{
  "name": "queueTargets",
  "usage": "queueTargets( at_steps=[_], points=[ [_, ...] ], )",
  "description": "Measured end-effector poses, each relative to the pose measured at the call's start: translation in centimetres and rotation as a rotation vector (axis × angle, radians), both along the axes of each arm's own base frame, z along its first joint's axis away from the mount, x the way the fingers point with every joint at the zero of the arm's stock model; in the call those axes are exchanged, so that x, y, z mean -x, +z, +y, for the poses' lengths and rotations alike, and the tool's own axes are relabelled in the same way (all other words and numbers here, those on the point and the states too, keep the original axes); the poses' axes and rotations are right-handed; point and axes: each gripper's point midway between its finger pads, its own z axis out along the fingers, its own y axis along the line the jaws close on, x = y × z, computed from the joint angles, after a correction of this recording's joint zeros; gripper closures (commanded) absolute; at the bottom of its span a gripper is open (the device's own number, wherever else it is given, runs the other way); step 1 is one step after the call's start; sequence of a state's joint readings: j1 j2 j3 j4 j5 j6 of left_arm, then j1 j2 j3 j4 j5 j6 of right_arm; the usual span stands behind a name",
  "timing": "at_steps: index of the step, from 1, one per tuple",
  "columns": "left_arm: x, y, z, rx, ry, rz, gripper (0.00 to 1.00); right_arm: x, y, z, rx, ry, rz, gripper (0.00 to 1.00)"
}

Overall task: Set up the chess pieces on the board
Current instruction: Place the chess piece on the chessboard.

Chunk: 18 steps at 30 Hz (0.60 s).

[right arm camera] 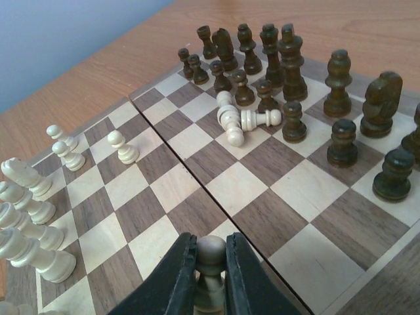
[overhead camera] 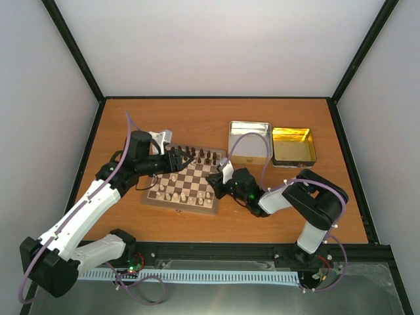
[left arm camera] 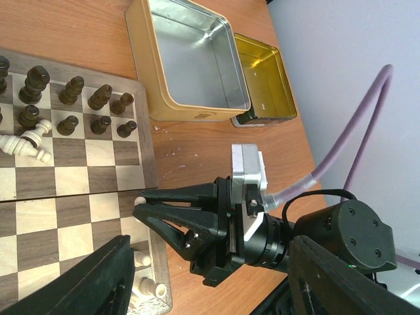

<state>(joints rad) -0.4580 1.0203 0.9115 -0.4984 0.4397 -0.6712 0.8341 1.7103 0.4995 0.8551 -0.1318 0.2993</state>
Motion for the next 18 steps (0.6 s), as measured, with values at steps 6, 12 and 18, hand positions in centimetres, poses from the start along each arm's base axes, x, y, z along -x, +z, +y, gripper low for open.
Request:
queueTargets(
  at_steps=[6,12,18],
  points=[
    [0.0,-0.1,0.0,-0.001,0.0,0.002,0.35,0.0,-0.9,-0.1,-0.02,-0.013,0.024,0.86],
    [0.0,-0.3,-0.1,-0.001,-0.005,0.011,0.35,0.0,-1.4,-0.4,-0.026,-0.027,0.029,0.83],
    [0.0,-0.4,-0.1,-0.002,-0.005,0.013,0.35,0.0,-1.8,-0.6,-0.025,-0.032,0.029,0.8]
  ],
)
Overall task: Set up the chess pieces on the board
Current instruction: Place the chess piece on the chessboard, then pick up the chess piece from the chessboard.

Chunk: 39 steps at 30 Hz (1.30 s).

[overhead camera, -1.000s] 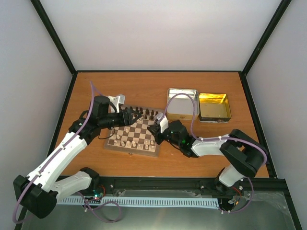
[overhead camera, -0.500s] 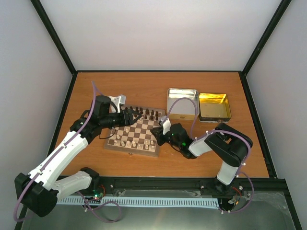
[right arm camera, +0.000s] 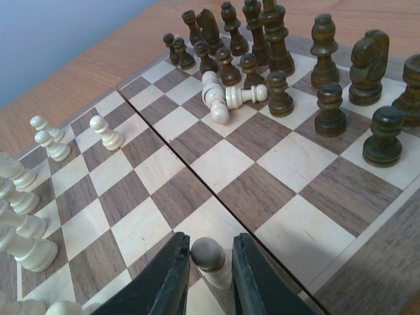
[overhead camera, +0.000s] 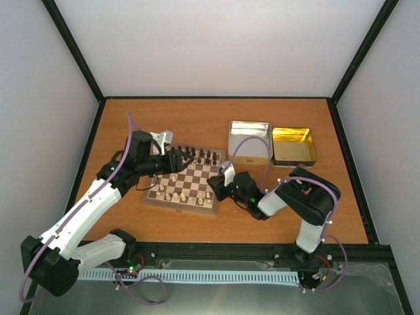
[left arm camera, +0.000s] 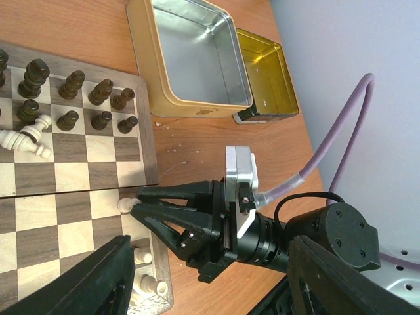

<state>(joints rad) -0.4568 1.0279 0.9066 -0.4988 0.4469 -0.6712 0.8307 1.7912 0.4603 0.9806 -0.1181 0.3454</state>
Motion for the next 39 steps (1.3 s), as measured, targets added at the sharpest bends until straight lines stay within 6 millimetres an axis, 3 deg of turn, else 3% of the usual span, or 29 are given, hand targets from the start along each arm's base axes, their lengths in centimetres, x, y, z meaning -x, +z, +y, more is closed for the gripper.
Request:
queueTargets(
  at_steps=[10,16,22,31,39],
  points=[
    [0.1,-0.6,0.1,-0.009,0.001,0.014,0.35,0.4,-0.1,-0.5,-0.002,-0.02,0.057,0.63],
    [-0.1,-1.7,1.1,-0.068,0.041,0.028,0.35,-0.9,3.1,-0.1,0.008,-0.085,0.145,0.63],
    [-0.8,-3.1,4.7,-0.23,0.2,0.011,0.34,-2.4,4.7,0.7,0.142,-0.15,0.282,0.6],
    [0.0,-1.2,10.8,-0.364,0.432,-0.147,0.32,-0.8,2.2,-0.8,0.421,-0.207,0.463,0.6],
    [2.4,-0.2,12.9,-0.344,0.469,-0.269,0.3,-0.2,1.2,0.5,0.539,-0.192,0.508,0.64]
  ],
)
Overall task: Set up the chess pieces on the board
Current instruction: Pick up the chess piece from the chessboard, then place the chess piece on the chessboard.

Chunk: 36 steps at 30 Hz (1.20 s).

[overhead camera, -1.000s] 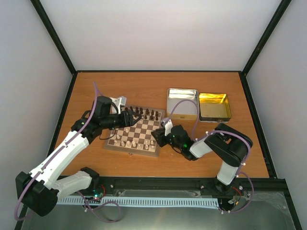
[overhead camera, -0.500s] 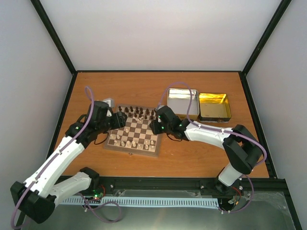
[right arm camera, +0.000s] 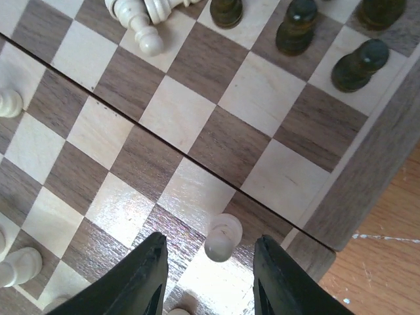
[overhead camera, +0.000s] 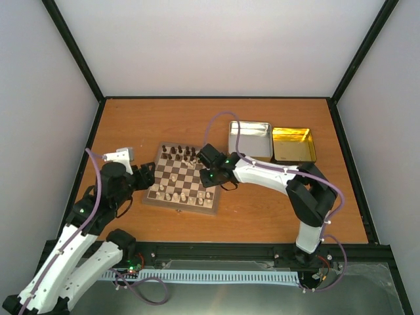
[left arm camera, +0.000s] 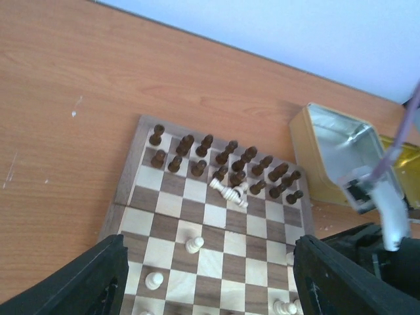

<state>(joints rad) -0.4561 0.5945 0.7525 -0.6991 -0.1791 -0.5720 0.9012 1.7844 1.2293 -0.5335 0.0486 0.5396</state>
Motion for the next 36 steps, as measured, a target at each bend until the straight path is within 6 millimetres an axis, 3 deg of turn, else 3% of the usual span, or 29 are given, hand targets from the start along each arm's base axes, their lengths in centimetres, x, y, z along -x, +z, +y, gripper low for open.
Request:
queueTargets(
  at_steps=[5,17,23,36],
  points=[
    [0.4,1.6,0.2,0.016,-0.011,-0.076,0.29,0.1,-0.9,0.3,0.068,-0.001,0.016,0.7],
    [0.1,1.5,-0.1,0.003,-0.029,-0.077,0.29,-0.3,-1.9,0.4,0.137,-0.016,0.025,0.92],
    [0.1,1.6,-0.2,0.005,-0.031,-0.083,0.29,-0.3,-0.8,1.3,0.135,0.01,0.001,0.93],
    [0.1,1.5,-0.3,0.007,-0.038,-0.08,0.29,3.5,0.0,4.7,0.117,0.164,0.036,0.91]
  ],
)
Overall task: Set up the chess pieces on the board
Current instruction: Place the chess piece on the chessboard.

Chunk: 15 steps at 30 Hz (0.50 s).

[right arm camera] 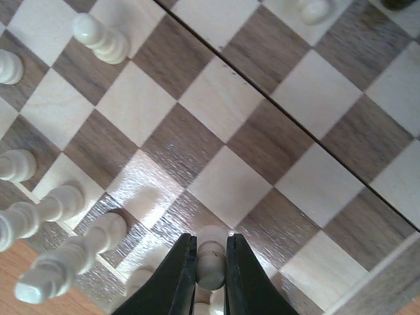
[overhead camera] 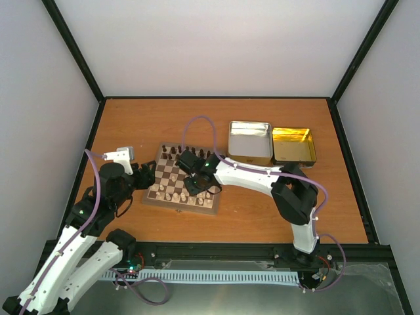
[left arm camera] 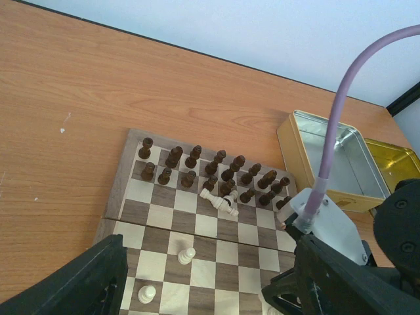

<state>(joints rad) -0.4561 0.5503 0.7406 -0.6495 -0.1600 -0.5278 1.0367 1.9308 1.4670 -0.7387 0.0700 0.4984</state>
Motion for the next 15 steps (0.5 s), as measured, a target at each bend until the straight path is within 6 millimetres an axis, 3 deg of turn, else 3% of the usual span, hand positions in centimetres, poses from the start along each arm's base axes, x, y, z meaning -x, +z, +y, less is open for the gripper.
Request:
queueTargets(
  at_steps=[7,15],
  points=[
    [0.0,0.0,0.0,0.0,0.0,-0.001,0.29,0.5,-0.7,1.5,0.004,0.045,0.017,0.91],
    [-0.1,-0.1,-0.1,-0.001,-0.001,0.002,0.29,1.0,-1.5,1.2,0.032,0.061,0.04,0.86]
  ],
)
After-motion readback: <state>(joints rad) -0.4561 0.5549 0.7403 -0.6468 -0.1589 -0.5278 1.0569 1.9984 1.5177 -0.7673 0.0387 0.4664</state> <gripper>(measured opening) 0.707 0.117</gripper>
